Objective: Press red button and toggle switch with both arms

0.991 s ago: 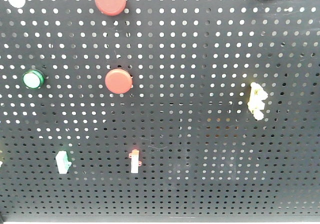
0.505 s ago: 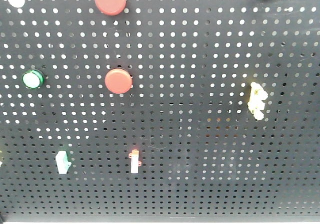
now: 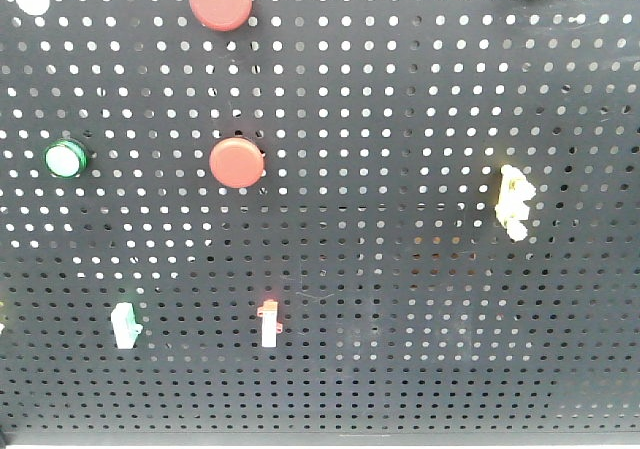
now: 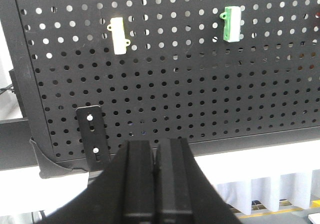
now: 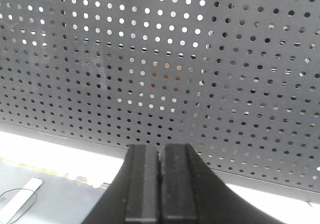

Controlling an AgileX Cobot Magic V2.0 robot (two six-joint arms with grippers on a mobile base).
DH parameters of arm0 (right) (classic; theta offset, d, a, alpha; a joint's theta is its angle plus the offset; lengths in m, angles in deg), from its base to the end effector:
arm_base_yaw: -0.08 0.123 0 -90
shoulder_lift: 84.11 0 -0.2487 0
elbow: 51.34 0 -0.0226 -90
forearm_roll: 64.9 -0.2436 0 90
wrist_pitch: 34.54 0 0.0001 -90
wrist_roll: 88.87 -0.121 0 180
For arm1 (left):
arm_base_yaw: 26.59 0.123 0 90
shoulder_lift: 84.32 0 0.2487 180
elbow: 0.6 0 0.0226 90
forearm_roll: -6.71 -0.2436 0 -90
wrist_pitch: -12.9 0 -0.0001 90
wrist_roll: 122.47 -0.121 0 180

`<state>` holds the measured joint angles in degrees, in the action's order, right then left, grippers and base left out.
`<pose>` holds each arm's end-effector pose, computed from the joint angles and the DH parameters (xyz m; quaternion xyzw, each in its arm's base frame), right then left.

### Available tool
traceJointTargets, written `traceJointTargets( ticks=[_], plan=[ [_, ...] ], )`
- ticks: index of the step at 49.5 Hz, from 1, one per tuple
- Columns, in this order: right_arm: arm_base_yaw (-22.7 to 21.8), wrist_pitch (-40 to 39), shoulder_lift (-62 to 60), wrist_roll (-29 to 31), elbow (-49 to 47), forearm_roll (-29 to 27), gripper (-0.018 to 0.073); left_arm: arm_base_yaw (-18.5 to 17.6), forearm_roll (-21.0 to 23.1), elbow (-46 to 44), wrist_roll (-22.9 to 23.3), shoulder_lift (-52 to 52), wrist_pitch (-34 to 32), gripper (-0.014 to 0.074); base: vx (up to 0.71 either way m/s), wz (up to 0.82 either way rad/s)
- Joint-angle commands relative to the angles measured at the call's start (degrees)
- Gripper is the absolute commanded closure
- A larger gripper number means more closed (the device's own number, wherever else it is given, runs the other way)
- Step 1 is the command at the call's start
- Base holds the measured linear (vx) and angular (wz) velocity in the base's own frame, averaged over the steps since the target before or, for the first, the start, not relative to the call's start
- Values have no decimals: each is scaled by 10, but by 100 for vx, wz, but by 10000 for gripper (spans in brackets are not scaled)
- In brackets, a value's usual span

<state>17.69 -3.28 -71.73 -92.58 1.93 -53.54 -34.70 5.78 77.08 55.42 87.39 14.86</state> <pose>0.0889 0.0152 0.2838 -0.1192 0.7357 0.0292 0.6661 0.1151 -0.0163 0.2028 0.0672 0.6910 -0.0316 0.7191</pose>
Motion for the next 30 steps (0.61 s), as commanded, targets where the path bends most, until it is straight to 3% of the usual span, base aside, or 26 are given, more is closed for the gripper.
traceJointTargets(
  ticks=[1, 23, 30],
  plan=[
    [-2, -45, 8, 1, -14, 5, 562, 1, 2, 18, 1, 9, -46, 594, 0, 0],
    [-5, -70, 2, 3, 16, -10, 562, 1, 2, 18, 1, 9, -46, 594, 0, 0],
    [-73, -155, -18, 19, 120, -40, 562, 1, 2, 18, 1, 9, -46, 594, 0, 0]
  ],
)
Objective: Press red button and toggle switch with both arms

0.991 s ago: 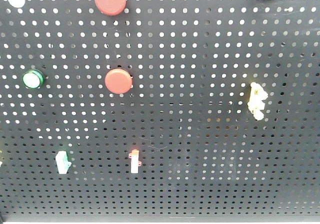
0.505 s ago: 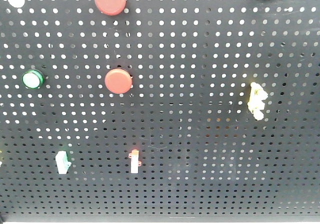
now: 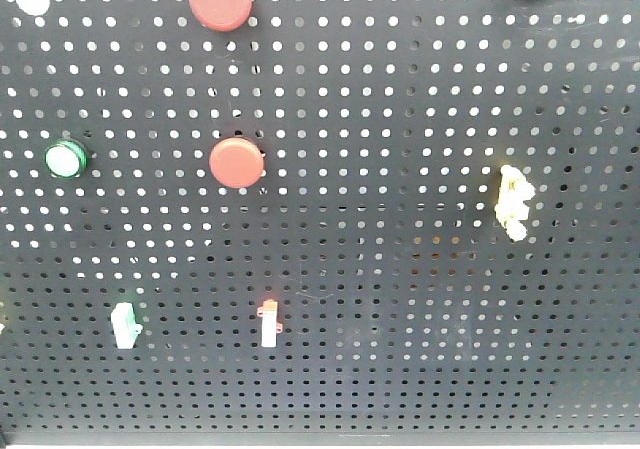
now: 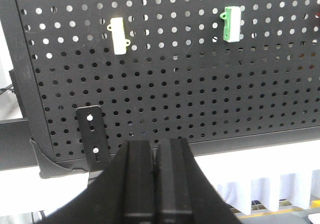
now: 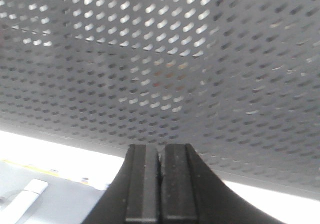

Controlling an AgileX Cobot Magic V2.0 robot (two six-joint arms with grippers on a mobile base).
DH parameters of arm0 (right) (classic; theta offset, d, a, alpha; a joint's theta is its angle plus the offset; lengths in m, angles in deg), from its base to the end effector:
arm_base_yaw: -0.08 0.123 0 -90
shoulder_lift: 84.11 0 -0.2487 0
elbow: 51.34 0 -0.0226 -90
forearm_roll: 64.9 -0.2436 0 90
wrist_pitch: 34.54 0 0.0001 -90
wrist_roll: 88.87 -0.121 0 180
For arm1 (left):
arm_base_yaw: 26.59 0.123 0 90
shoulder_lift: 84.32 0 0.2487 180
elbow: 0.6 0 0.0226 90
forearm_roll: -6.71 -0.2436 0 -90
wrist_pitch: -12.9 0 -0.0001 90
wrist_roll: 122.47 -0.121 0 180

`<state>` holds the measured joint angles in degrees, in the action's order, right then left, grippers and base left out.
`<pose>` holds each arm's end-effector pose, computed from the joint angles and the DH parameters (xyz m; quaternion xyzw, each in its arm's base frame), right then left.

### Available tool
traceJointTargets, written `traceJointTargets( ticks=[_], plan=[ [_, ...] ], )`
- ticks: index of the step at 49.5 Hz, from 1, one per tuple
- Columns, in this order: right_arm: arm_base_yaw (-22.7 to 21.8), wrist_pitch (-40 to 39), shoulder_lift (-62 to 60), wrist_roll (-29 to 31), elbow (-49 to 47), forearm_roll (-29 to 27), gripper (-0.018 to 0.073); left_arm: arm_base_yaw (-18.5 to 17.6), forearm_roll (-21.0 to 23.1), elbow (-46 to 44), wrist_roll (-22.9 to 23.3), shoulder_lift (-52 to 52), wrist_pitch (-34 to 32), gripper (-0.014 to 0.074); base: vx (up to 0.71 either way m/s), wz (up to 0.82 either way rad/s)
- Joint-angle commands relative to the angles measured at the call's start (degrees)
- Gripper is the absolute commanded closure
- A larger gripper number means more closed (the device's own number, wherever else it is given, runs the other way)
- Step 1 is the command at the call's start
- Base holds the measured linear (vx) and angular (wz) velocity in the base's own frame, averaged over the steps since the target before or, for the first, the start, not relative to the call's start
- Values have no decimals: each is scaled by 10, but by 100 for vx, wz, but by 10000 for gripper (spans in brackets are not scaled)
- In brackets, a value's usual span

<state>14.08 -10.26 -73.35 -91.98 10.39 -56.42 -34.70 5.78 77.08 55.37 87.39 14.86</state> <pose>0.0999 0.0173 0.2504 -0.1008 0.7393 0.0318 0.6650 0.1151 -0.0163 0.2028 0.0675 0.6909 -0.0313 0.7191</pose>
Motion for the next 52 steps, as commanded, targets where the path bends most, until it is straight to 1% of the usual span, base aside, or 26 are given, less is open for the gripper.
traceJointTargets(
  ticks=[1, 8, 13, 15, 52],
  plan=[
    [-51, -93, -7, 14, 51, -16, 562, 1, 2, 18, 1, 9, -46, 594, 0, 0],
    [-134, -131, -36, 14, 127, -58, 562, 1, 2, 18, 1, 9, -46, 594, 0, 0],
    [-171, -169, -34, 12, 169, -80, 562, 1, 2, 18, 1, 9, -46, 594, 0, 0],
    [-177, -159, -34, 10, 168, -85, 562, 1, 2, 18, 1, 9, -46, 594, 0, 0],
    [-182, -158, -34, 10, 167, -85, 562, 1, 2, 18, 1, 9, -46, 594, 0, 0]
  ],
)
